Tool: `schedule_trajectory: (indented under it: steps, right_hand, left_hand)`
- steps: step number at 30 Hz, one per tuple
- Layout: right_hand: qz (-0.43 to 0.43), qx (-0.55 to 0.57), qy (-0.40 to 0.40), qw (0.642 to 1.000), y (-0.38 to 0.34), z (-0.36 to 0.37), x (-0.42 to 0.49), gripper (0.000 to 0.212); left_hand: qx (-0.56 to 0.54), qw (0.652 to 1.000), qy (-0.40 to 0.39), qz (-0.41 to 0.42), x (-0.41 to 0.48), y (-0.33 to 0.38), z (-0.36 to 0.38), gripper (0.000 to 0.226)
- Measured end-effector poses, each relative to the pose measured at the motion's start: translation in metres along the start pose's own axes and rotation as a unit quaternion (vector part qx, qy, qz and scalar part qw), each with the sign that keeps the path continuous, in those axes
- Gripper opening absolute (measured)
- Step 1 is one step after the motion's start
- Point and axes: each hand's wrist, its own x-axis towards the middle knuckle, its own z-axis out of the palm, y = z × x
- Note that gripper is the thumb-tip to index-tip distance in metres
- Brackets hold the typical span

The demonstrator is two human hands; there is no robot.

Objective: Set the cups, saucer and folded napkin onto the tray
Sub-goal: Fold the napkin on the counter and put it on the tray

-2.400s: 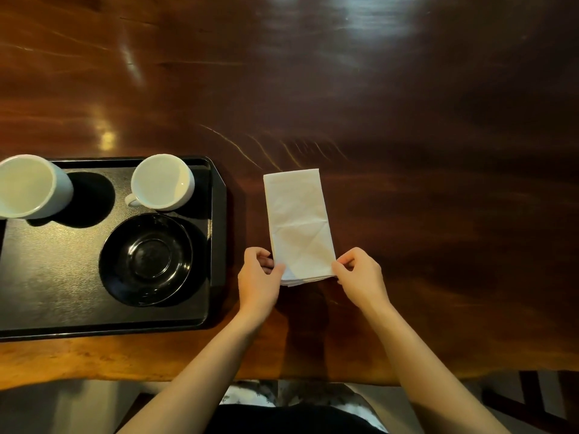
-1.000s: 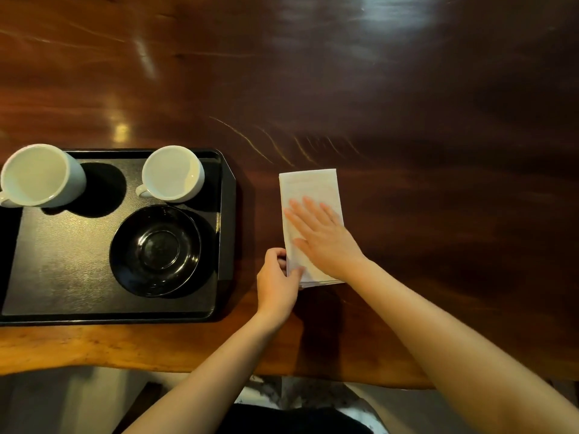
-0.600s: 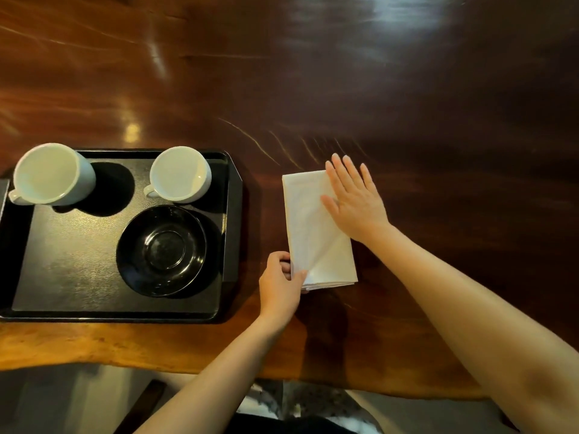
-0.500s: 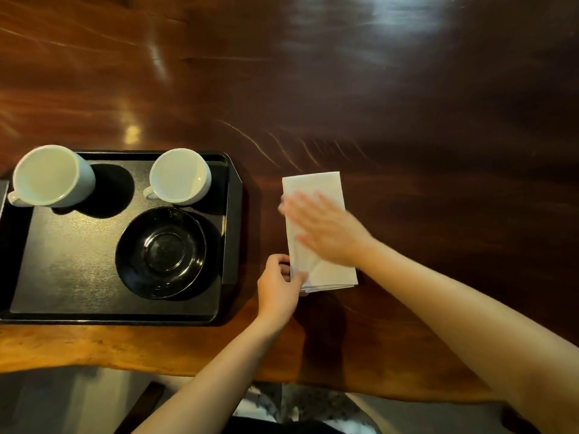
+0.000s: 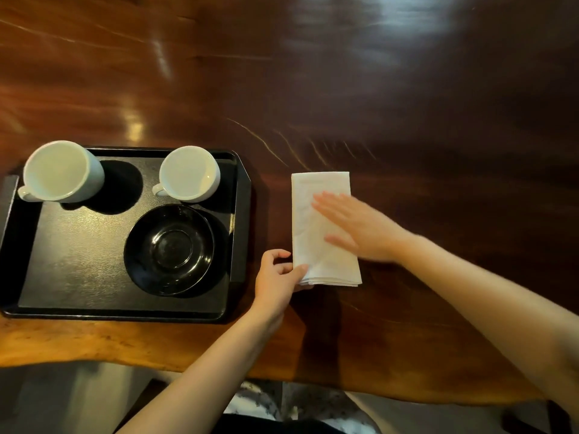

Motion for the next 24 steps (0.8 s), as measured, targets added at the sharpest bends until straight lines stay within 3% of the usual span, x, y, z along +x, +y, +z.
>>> schedule_trajectory:
  steps: [4,7,10,13,15,16,18,20,21,24]
  right_hand:
    - [-0.028,0.056,-0.054,0.997,-0.020,0.018,-0.054,0.082]
    - [-0.024,0.045,-0.004,0.999,-0.015,0.030,-0.057,0.067]
    - [-0.010,0.089,0.076,0.993,-0.009,0.031,-0.051,0.047]
    - [0.026,0.185,0.110,0.976,-0.009,0.023,-0.044,0.033]
    - [0.040,0.247,0.118,0.961,-0.007,0.017,-0.040,0.022]
    - [0.044,0.282,0.123,0.951,-0.006,0.014,-0.038,0.019]
    - [0.053,0.339,0.130,0.930,-0.004,0.010,-0.034,0.017]
    - [0.066,0.378,0.142,0.913,-0.003,0.007,-0.030,0.022]
    - [0.078,0.400,0.153,0.901,-0.003,0.007,-0.027,0.023]
    - [0.140,0.455,0.200,0.856,-0.005,0.005,-0.013,0.019]
  left_hand:
    - [-0.102,0.994,-0.017,-0.020,-0.003,0.012,0.001,0.038]
    - [-0.132,0.991,-0.029,-0.018,-0.004,0.020,0.002,0.040]
    - [-0.067,0.997,-0.030,0.028,-0.004,0.024,0.002,0.037]
    - [-0.024,0.996,-0.062,0.059,-0.001,0.030,-0.002,0.035]
    - [0.074,0.986,-0.095,0.117,0.004,0.030,-0.013,0.044]
    - [0.164,0.966,-0.098,0.177,0.008,0.032,-0.019,0.047]
    - [0.341,0.883,-0.095,0.309,0.019,0.040,-0.027,0.034]
    - [0.416,0.815,-0.109,0.388,0.036,0.046,-0.029,0.022]
    - [0.418,0.805,-0.110,0.407,0.042,0.049,-0.027,0.026]
    - [0.334,0.873,-0.105,0.338,0.054,0.059,-0.016,0.024]
